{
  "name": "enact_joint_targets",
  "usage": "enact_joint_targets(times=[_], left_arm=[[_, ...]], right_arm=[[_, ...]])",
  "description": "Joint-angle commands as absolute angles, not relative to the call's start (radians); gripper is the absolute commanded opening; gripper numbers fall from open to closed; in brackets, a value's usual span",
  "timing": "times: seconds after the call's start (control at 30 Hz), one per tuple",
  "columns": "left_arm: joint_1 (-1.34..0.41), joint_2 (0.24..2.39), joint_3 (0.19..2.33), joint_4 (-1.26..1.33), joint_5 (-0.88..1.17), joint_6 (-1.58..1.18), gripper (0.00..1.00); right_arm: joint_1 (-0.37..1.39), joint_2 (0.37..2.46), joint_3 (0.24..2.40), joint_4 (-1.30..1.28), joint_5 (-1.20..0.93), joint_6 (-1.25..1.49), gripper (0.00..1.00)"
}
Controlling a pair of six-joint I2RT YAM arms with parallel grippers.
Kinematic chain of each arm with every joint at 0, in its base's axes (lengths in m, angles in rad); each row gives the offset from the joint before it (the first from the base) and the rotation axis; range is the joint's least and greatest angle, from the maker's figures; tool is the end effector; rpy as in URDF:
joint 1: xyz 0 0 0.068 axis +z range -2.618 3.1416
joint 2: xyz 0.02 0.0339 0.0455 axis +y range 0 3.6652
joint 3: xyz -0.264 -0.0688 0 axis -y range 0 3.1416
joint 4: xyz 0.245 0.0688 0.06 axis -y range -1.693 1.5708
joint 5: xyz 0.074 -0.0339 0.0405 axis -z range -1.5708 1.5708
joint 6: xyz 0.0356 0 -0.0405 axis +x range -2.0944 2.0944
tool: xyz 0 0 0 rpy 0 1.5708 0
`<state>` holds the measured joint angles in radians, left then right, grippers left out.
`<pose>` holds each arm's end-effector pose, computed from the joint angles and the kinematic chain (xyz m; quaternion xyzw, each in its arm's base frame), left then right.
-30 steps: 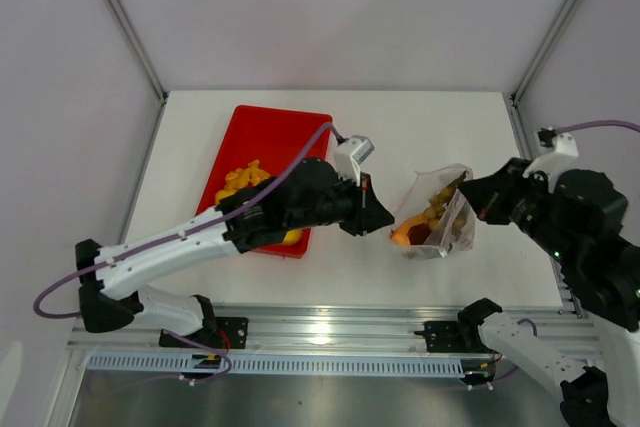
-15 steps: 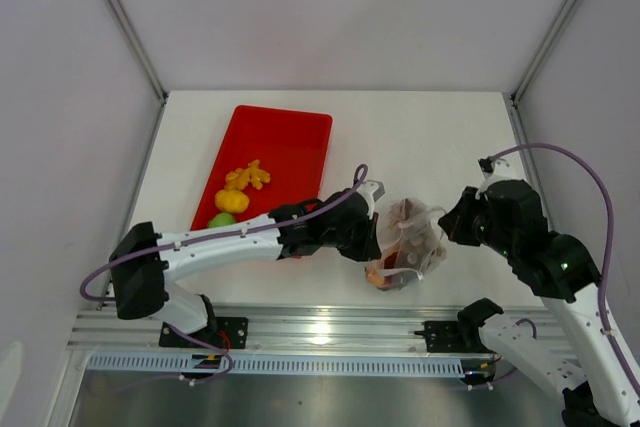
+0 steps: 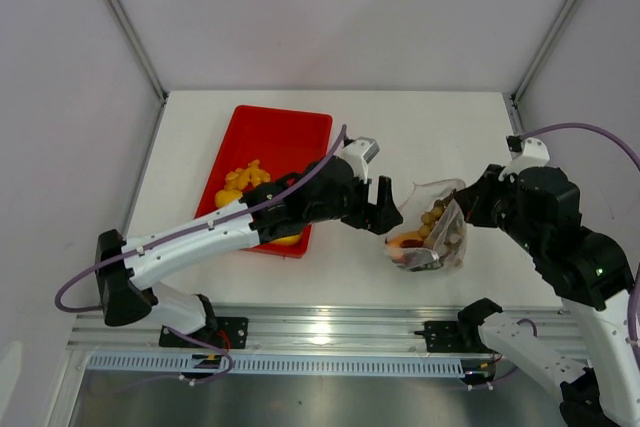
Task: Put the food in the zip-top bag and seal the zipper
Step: Adjust the zipper food storage bag at the center of the board, then pick up the fake vegetable from the bin.
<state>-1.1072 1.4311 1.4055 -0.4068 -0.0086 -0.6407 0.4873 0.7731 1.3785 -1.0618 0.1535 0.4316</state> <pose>0.1475 -0.2943 0.3827 0.1924 0.8201 -0.4110 0.3487 0.0877 0.0403 0.4385 0.0170 0.8470 0.1755 0.5014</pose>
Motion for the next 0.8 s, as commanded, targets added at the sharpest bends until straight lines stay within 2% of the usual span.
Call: enact_joint_targets(times=[0.0,0.03,0.07,0.23,0.37,0.57,0.77], left_arm=[[-1.088,1.323,1.292,-0.433,-0.162,-0.629,0.94],[-1.085,1.293,1.281,-0.437,-0.193,-0.627,0.99],[-1.074,1.229,1.269,-0.451,-0.222,-0.624,1.0],[-0.983,1.1,1.236,-0.563,-0.32,-0.635,1.0],[-0.815,1.054,1.204,-0.664,-0.354,-0.718,0.99],[-0.539,1.112,1.112,-0.706,-0.288,-0.824,0.99],[-0.422,1.261,1.1,-0.699,-0.313,-0.94,0.99]], right_arm=[[0.483,0.775,1.37,-1.031,0.17,0.413,0.0],[0.483,0.773,1.364,-1.025,0.163,0.413,0.0],[0.482,0.773,1.356,-1.016,0.153,0.414,0.0],[0.477,0.793,1.304,-0.965,0.111,0.4,0.0],[0.471,0.813,1.272,-0.939,0.095,0.379,0.0],[0.443,0.841,1.238,-0.89,0.025,0.362,0.0],[0.43,0.861,1.187,-0.854,-0.034,0.359,0.0]])
